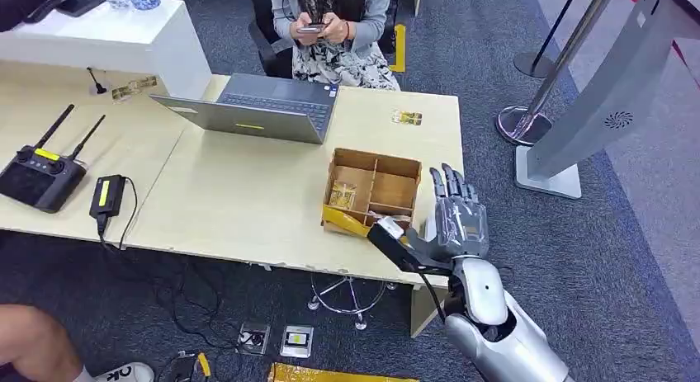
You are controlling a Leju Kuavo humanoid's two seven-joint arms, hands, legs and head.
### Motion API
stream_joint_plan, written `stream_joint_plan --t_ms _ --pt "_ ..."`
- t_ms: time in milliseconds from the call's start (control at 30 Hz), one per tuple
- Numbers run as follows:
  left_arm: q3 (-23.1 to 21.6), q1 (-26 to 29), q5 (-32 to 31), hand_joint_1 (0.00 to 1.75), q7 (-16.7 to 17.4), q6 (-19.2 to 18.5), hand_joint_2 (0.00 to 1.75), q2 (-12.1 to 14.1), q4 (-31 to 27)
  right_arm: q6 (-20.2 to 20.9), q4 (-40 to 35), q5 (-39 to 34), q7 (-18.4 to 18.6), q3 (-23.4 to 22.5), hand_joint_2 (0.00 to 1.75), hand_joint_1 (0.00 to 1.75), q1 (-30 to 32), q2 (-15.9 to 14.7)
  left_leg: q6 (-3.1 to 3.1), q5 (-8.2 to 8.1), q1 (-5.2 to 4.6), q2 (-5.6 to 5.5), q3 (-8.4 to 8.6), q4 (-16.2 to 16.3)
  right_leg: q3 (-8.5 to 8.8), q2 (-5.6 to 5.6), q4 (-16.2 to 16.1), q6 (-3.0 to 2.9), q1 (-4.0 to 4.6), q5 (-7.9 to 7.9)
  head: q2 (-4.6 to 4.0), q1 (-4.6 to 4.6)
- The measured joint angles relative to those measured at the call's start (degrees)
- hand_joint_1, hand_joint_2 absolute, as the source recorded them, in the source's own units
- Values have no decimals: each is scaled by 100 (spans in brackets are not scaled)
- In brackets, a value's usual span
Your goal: Pass the card to the sensor for recognition and then transmit it.
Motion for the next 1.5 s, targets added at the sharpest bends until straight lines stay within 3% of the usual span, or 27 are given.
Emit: stream_joint_plan --t_ms 333,467,667,1167,1500 --pt "0 -4 -7 0 2 26 0 -4 0 -9 365 959 146 179 175 0 -23 225 0 0 0 0 -2 -1 -1 0 0 0 0 0 0 0" --pt "11 1 194 0 -98 -13 0 -9 0 -255 655 925 -13 245 175 0 -67 419 0 0 0 0 -2 -1 -1 -1 0 0 0 0 0 0" --pt "33 8 190 0 -131 -52 0 -13 0 -297 966 822 -20 286 175 0 -75 634 0 0 0 -1 -3 -1 -2 -1 0 -2 0 -1 0 0" --pt "31 0 74 0 -105 -105 0 -13 0 199 1292 341 -146 345 175 0 -199 961 0 0 0 0 -3 -1 -3 0 1 -2 0 -2 0 2" --pt "31 -28 -2 0 -26 -107 0 -33 0 114 1554 160 -120 396 175 0 -352 1121 0 0 0 0 -3 0 -4 -1 0 -2 0 -2 0 0"
